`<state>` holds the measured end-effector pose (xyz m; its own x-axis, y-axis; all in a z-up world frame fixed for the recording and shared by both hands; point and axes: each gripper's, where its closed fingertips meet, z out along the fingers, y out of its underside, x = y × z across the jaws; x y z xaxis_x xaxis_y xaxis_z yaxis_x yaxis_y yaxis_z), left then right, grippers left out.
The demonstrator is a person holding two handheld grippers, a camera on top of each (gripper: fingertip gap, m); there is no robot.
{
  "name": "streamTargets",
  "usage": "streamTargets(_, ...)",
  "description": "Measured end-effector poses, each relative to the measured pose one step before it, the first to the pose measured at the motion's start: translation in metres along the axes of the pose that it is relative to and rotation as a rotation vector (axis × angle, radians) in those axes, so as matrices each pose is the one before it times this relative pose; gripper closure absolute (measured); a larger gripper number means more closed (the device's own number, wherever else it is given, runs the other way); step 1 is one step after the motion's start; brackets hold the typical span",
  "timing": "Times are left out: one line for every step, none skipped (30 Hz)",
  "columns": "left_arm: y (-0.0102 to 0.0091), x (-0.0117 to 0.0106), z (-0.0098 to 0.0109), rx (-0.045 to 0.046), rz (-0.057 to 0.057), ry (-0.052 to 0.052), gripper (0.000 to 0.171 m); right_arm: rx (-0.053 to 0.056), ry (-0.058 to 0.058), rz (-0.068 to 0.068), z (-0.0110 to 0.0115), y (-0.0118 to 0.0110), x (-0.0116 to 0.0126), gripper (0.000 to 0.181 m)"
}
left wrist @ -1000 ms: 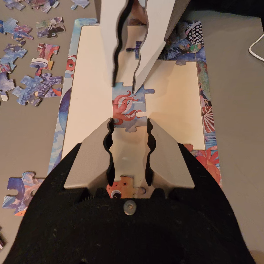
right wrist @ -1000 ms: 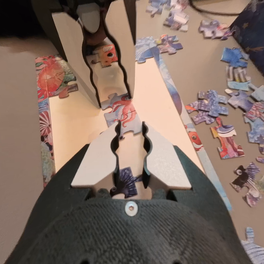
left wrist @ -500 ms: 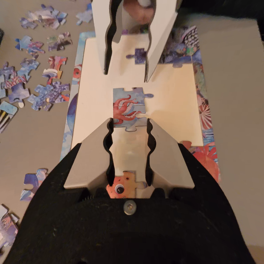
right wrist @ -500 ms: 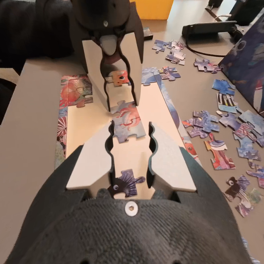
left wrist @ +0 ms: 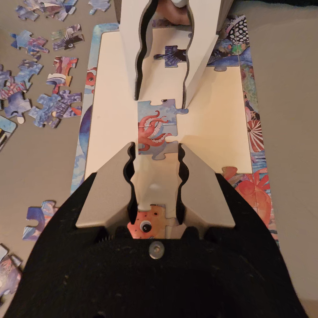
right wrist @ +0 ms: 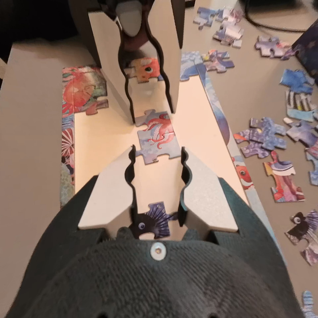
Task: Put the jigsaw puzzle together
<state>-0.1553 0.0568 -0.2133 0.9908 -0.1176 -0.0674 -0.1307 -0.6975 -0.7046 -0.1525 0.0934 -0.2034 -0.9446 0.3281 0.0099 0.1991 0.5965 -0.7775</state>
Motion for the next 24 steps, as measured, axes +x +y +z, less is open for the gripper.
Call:
streamTargets(-0.00096, -0.00139, -0.00129, 0.00258, 0.0055, -0.012, 0.124, 0.0236, 0.0058, -0.0069, -0.00096, -0.00511, 0.00003, 0.131)
streamTargets(-0.00134, -0.0006, -0.00179, 0.00563, 0.0025, -0.005, 0.124, 0.0134, 0.0018, 0.002, -0.0003, -0.00321, -0.00001, 0.133)
streamTargets(-0.00175, -0.00034, -0.00195, 0.00861, -0.0026, -0.0007, 0.124, -0.0078, 0.0017, 0.0153, 0.00117, 0.0007, 0.0007, 0.138)
streamTargets(-0.00127, -0.00007, -0.00178, 0.00611, -0.0054, 0.0034, 0.124, -0.0364, -0.0012, 0.0255, 0.00259, 0.00583, 0.00076, 0.145)
streamTargets(0.00002, -0.00008, -0.00137, 0.00006, -0.0052, 0.0045, 0.124, -0.0335, -0.0014, 0.0221, 0.00232, 0.00534, 0.00109, 0.149)
streamTargets(0.00106, -0.00062, -0.00094, -0.00495, -0.0025, -0.0004, 0.124, -0.0074, -0.0065, 0.013, -0.00122, 0.00077, -0.0003, 0.155)
streamTargets(0.00145, -0.00121, -0.00069, -0.00635, -0.0002, -0.005, 0.124, -0.0069, -0.0089, 0.0072, -0.00269, 0.00018, -0.00086, 0.155)
streamTargets(0.00097, -0.00112, -0.00068, -0.00325, -0.0015, -0.0035, 0.124, 0.0031, 0.0046, 0.0026, -0.00282, -0.001, 0.00128, 0.153)
streamTargets(0.0005, -0.00041, -0.00064, -0.00079, -0.0047, 0.0015, 0.124, 0.0209, 0.0132, -0.0011, -0.00289, -0.00353, 0.00223, 0.153)
streamTargets(0.00059, 0.00005, -0.00041, -0.00143, -0.0054, 0.0045, 0.124, 0.0284, 0.0064, -0.0021, -0.00243, -0.00499, 0.001, 0.153)
streamTargets(0.00085, -0.00013, -0.00037, -0.00383, -0.0044, 0.0038, 0.124, 0.027, 0.003, -0.0012, -0.00099, -0.00472, 0.00043, 0.152)
streamTargets(0.00169, 0.00041, -0.00006, -0.00852, -0.0034, 0.006, 0.124, 0.0163, 0.0081, -0.002, 0.0008, -0.0028, 0.00112, 0.15)
streamTargets(0.00209, 0.00101, 0.00008, -0.01067, -0.0023, 0.0087, 0.125, -0.0013, 0.005, -0.0035, 0.00247, 0.00016, 0.00021, 0.148)
streamTargets(0.00255, 0.00123, 0.00036, -0.01357, -0.0027, 0.0102, 0.127, -0.0217, -0.002, -0.0024, 0.00371, 0.00384, -0.00073, 0.147)
streamTargets(0.00225, 0.00079, 0.00052, -0.01163, -0.0028, 0.0065, 0.127, -0.0381, -0.0043, 0.0004, 0.00423, 0.00641, -0.00091, 0.146)
streamTargets(0.00153, 0.00022, 0.00053, -0.00741, -0.0036, 0.0034, 0.127, -0.0293, -0.0023, 0.0009, 0.00359, 0.00501, -0.00065, 0.144)
streamTargets(0.00125, 0.00052, 0.00062, -0.00702, -0.0046, 0.0052, 0.127, -0.0014, -0.0082, -0.0016, 0.00002, 0.00039, -0.00188, 0.148)
streamTargets(0.00112, 0.00041, 0.00062, -0.00514, -0.0039, 0.004, 0.127, -0.0077, -0.0084, 0.0003, -0.00153, 0.00076, -0.00144, 0.149)
streamTargets(0.00035, 0.00014, 0.00052, -0.0004, -0.004, 0.0027, 0.126, -0.0075, 0.0077, 0.0008, -0.00213, 0.00097, 0.00165, 0.147)
streamTargets(-0.0007, 0.00039, 0.00036, 0.00484, -0.0051, 0.0046, 0.127, 0.0066, 0.0212, -0.0023, -0.00314, -0.0008, 0.00383, 0.147)
streamTargets(-0.00064, 0.00045, 0.00078, 0.00349, -0.0035, 0.004, 0.127, 0.0199, 0.022, -0.0027, -0.00386, -0.00268, 0.00423, 0.148)
streamTargets(-0.00058, 0.0, 0.0012, 0.00229, -0.0036, -0.0003, 0.126, 0.028, 0.018, 0.0027, -0.00415, -0.00369, 0.0041, 0.149)
streamTargets(-0.00106, -0.00061, 0.00147, 0.00273, -0.008, -0.0052, 0.126, 0.0304, 0.0161, 0.0091, -0.00407, -0.0041, 0.00435, 0.15)
streamTargets(-0.00145, 0.00035, 0.00126, 0.00301, -0.0097, 0.0008, 0.126, 0.0295, 0.0182, 0.0119, -0.00371, -0.00383, 0.00495, 0.151)
